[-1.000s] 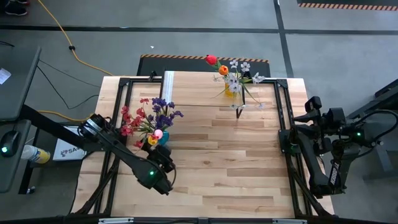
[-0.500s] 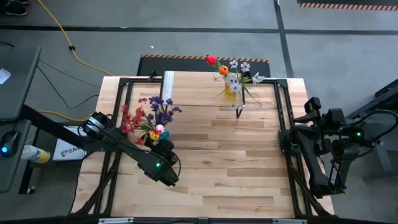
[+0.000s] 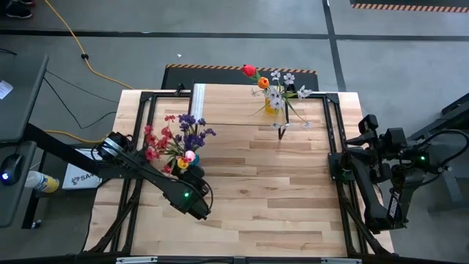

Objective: Pick and place flowers into a vace then onto a shelf
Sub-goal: Put the blue vase on the shelf

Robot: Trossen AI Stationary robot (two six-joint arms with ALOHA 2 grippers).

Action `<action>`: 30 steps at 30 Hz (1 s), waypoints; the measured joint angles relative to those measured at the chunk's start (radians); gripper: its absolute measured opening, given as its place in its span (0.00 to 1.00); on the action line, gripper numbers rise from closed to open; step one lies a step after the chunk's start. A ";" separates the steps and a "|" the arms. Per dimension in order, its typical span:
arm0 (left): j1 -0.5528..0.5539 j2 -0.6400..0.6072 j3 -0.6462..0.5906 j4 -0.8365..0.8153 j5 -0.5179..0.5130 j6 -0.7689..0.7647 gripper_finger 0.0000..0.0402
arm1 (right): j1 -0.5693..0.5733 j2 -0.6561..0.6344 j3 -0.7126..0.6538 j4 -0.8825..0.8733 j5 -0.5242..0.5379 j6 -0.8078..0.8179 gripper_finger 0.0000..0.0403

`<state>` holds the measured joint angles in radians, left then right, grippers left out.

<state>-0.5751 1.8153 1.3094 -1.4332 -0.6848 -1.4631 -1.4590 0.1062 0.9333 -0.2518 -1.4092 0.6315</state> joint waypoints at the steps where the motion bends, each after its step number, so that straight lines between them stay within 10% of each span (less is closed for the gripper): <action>1: 0.000 0.001 -0.004 0.007 0.002 -0.004 0.84 | 0.000 0.000 0.000 0.000 0.000 0.000 0.25; 13: -0.001 0.000 0.059 -0.040 -0.006 -0.008 0.61 | 0.000 0.000 0.000 -0.001 0.007 -0.003 0.25; 30: 0.000 0.000 0.051 -0.138 -0.092 -0.087 0.62 | 0.000 0.000 0.000 -0.010 0.000 -0.002 0.25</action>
<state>-0.5755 1.8149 1.3605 -1.5707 -0.7765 -1.5501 -1.4590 0.1062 0.9333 -0.2619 -1.4090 0.6296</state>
